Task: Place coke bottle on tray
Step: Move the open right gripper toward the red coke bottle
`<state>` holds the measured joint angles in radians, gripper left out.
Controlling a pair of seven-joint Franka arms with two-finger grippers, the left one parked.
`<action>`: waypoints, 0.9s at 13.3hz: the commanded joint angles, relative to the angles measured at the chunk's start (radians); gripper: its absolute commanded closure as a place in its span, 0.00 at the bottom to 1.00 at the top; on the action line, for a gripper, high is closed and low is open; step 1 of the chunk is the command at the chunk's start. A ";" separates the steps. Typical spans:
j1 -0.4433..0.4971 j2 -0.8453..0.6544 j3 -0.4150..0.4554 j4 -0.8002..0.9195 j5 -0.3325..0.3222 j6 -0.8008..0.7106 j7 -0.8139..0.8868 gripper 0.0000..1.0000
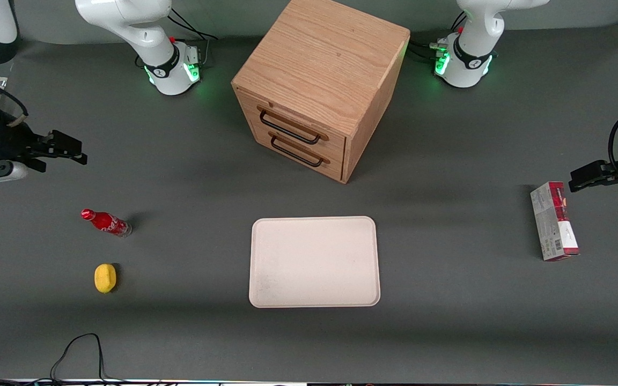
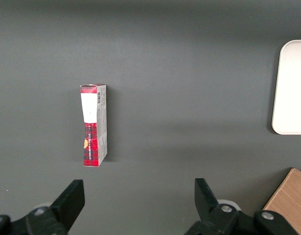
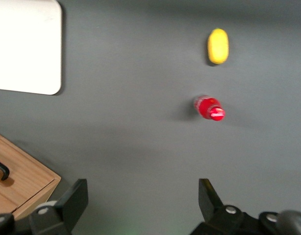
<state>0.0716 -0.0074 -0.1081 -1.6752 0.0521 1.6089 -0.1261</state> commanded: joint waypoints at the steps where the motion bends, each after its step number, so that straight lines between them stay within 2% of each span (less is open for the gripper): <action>1: -0.051 0.087 -0.047 0.138 -0.029 -0.056 -0.140 0.00; 3: -0.073 0.153 -0.099 0.233 -0.029 -0.086 -0.242 0.00; 6: -0.075 0.165 -0.113 0.235 -0.029 -0.099 -0.271 0.00; 9: -0.070 0.162 -0.113 0.188 -0.029 -0.083 -0.268 0.00; 12: -0.061 0.156 -0.113 0.067 -0.028 0.061 -0.265 0.00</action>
<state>-0.0028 0.1581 -0.2156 -1.5262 0.0324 1.5800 -0.3773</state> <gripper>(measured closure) 0.000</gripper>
